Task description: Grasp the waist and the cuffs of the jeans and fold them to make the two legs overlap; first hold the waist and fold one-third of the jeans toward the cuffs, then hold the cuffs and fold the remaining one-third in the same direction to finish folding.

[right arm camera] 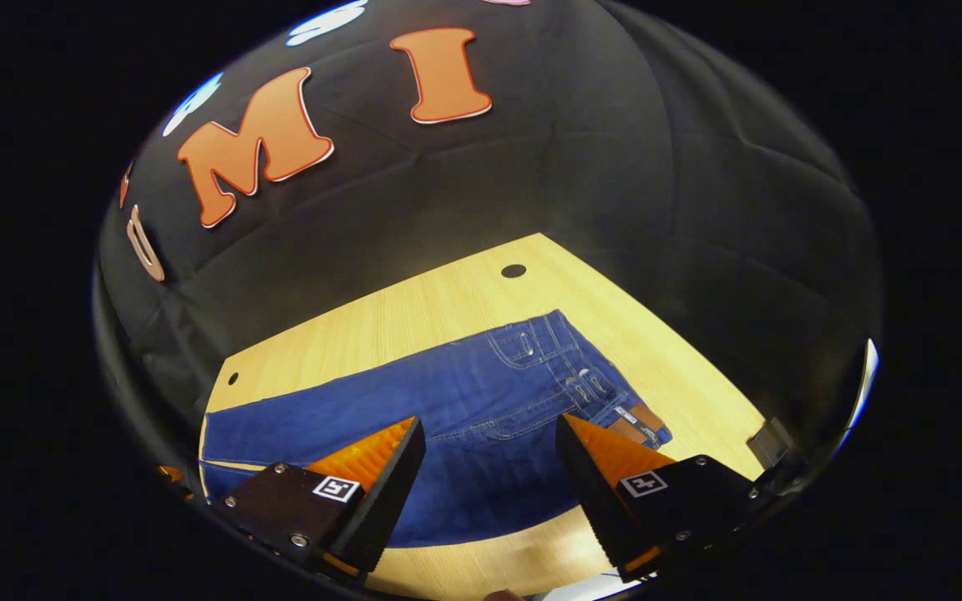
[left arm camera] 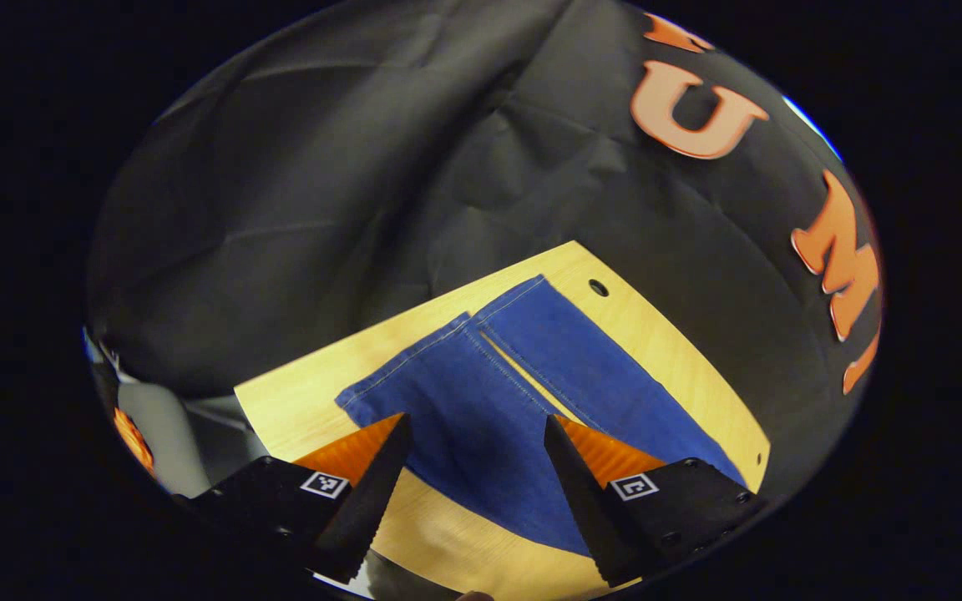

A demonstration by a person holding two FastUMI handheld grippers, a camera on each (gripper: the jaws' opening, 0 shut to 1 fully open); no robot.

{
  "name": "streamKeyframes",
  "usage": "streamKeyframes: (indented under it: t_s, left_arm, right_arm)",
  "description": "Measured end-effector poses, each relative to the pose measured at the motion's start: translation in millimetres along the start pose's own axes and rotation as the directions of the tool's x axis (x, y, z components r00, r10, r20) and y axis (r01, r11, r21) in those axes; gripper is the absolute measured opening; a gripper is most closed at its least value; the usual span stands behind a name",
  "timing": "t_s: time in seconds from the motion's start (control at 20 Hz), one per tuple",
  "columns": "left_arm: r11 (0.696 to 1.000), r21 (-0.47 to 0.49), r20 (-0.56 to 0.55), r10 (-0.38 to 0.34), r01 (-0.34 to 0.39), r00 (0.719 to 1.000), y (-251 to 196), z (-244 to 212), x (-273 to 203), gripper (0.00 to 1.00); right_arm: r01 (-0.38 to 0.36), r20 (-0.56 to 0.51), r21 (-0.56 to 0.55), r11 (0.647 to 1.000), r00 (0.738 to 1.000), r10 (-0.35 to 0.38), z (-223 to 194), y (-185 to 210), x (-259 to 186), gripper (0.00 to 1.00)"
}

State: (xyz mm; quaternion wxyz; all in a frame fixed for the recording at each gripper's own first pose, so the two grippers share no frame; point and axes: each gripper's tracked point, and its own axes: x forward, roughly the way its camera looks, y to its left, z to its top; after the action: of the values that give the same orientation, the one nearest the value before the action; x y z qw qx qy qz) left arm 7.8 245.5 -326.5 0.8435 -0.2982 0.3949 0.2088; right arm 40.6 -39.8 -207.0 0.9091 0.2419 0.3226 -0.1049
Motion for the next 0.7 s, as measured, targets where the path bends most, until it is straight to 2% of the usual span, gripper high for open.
streamKeyframes:
  t_s: [0.2,0.4,0.7]
  left_arm:
    - [0.977,-0.212,-0.085,0.005,-0.023,0.996,14,-13,13,0.98]
    - [0.952,-0.303,-0.15,0.004,-0.05,0.989,26,-18,14,0.98]
    - [0.895,-0.445,-0.163,-0.047,-0.031,0.985,40,-24,21,0.98]
  right_arm:
    - [0.018,-0.08,0.069,0.997,0.997,-0.013,-16,-12,9,0.98]
    - [0.014,-0.14,0.168,0.986,0.99,0.01,-34,-17,21,0.98]
    - [0.016,-0.201,0.275,0.961,0.979,0.041,-57,-24,31,0.98]
